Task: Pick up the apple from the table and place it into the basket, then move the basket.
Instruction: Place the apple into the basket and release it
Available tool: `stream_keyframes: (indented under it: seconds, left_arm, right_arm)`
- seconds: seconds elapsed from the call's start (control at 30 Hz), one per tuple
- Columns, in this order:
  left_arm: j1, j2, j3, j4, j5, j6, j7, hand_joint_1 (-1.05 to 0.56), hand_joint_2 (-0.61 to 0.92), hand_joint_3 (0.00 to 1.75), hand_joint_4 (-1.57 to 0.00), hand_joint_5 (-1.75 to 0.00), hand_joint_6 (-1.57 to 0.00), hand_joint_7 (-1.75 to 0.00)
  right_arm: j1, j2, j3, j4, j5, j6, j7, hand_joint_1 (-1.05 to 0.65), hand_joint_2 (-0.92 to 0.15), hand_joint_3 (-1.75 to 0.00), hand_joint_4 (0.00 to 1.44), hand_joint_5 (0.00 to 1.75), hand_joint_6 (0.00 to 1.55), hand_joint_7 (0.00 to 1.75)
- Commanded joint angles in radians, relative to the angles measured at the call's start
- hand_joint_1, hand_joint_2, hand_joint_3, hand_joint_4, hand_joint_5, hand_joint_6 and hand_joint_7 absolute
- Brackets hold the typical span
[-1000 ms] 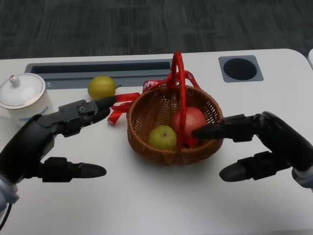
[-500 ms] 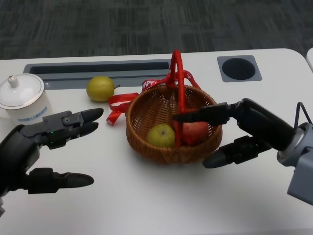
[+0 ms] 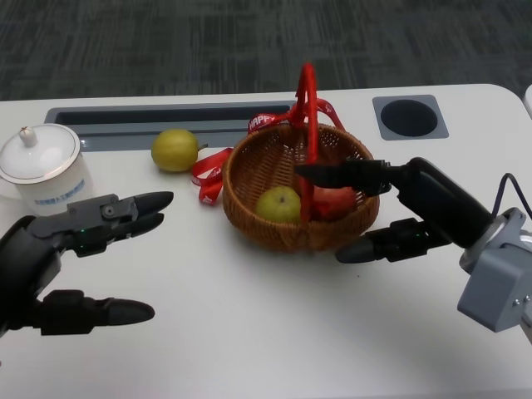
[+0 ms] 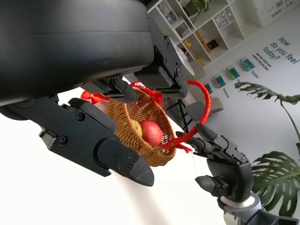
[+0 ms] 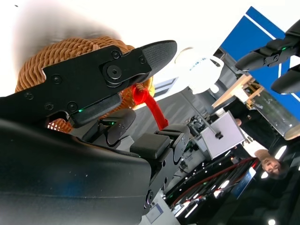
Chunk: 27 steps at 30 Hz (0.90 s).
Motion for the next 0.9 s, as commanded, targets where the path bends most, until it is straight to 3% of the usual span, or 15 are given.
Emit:
stream_keyframes:
  seconds: [0.03,0.5,0.73,0.9]
  left_arm:
    - [-0.001,0.02,0.009,-0.006,-0.01,-0.002,-0.013,-0.51,0.73,0.0,-0.6,-0.02,-0.58,-0.01]
    - [-0.024,0.003,-0.005,0.029,-0.028,-0.03,-0.042,-0.42,0.71,0.0,-0.67,-0.03,-0.6,-0.01]
    - [-0.019,-0.001,-0.004,0.021,-0.036,-0.022,-0.046,-0.4,0.7,0.0,-0.7,-0.03,-0.61,-0.01]
    - [-0.015,0.003,-0.004,0.019,-0.042,-0.024,-0.052,-0.4,0.7,0.0,-0.72,-0.03,-0.62,-0.01]
  right_arm:
    - [0.028,-0.042,-0.002,-0.005,0.006,-0.058,0.007,-0.67,-0.83,-0.01,0.61,0.0,0.54,0.0]
    - [0.097,-0.1,-0.017,-0.151,0.028,-0.25,-0.011,-0.72,-0.9,-0.02,0.4,0.0,0.34,0.0]
    - [0.098,-0.082,-0.014,-0.078,0.17,-0.258,0.022,-0.67,-0.88,0.0,0.47,0.02,0.44,0.02]
    - [0.074,-0.087,-0.045,-0.03,0.186,-0.233,0.028,-0.64,-0.87,0.0,0.5,0.02,0.44,0.01]
